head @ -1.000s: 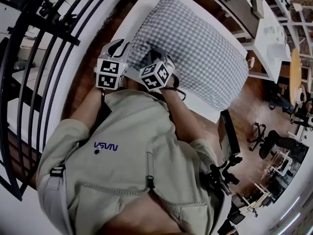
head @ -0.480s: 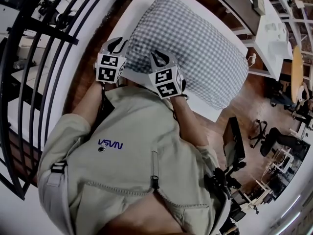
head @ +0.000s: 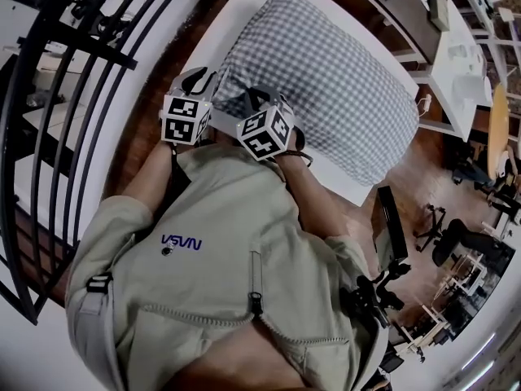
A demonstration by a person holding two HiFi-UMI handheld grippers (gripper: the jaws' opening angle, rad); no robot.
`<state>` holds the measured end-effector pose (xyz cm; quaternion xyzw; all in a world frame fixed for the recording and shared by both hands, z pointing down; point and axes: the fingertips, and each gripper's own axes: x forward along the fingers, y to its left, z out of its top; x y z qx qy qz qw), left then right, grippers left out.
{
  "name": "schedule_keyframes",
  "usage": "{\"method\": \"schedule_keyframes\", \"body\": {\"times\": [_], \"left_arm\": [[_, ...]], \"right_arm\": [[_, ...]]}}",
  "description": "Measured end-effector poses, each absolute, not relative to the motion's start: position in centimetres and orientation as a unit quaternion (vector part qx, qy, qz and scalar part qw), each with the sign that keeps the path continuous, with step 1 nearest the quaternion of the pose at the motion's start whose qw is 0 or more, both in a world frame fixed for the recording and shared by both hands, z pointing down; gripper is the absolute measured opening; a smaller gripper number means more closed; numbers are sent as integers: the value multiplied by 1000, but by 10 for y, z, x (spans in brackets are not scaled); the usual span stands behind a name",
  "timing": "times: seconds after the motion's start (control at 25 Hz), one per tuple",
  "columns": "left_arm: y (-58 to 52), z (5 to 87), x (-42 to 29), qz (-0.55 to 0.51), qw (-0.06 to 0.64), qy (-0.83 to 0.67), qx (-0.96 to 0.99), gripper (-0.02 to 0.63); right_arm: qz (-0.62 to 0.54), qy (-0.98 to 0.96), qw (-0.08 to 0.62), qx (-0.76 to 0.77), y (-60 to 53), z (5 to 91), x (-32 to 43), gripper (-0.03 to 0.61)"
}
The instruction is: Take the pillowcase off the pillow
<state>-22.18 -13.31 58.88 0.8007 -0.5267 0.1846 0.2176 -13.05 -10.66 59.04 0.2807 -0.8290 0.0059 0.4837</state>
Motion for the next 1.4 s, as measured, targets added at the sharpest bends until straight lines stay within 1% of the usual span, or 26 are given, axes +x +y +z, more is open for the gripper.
{"method": "schedule_keyframes", "body": {"times": [0.2,0.32,0.36,0.44,0.56,0.6,0.64,0.76,0.88,1.08,1.16,1.28,1.4], "left_arm": [[-135,591,-214,178,231,-504,813,95],[-133,593,-195,151,279,-464,827,94],[-131,595,-185,145,299,-444,832,107],[-124,601,-163,153,328,-397,843,190],[-114,613,-140,180,351,-344,852,198],[-113,618,-137,193,349,-338,853,192],[-113,621,-135,210,338,-334,854,172],[-115,618,-133,257,288,-332,861,33],[-123,598,-138,247,267,-349,864,20],[-147,534,-171,138,275,-397,865,17],[-151,517,-179,111,279,-400,866,17],[-154,512,-193,84,294,-413,858,15],[-152,526,-208,74,315,-428,844,15]], "right_arm": [[27,-835,442,327,-96,553,-102,14],[46,-830,425,358,-91,541,-78,14],[51,-828,421,367,-90,539,-70,14],[59,-825,416,378,-88,538,-60,14],[63,-823,413,384,-85,540,-55,14],[63,-824,412,384,-84,540,-56,14],[64,-824,411,383,-83,540,-57,14],[63,-825,409,384,-82,540,-56,15],[64,-824,404,391,-85,537,-50,14],[58,-823,397,403,-92,532,-38,14],[48,-817,401,411,-96,528,-26,14],[32,-794,424,434,-100,521,8,12],[32,-763,451,462,-97,521,55,13]]}}
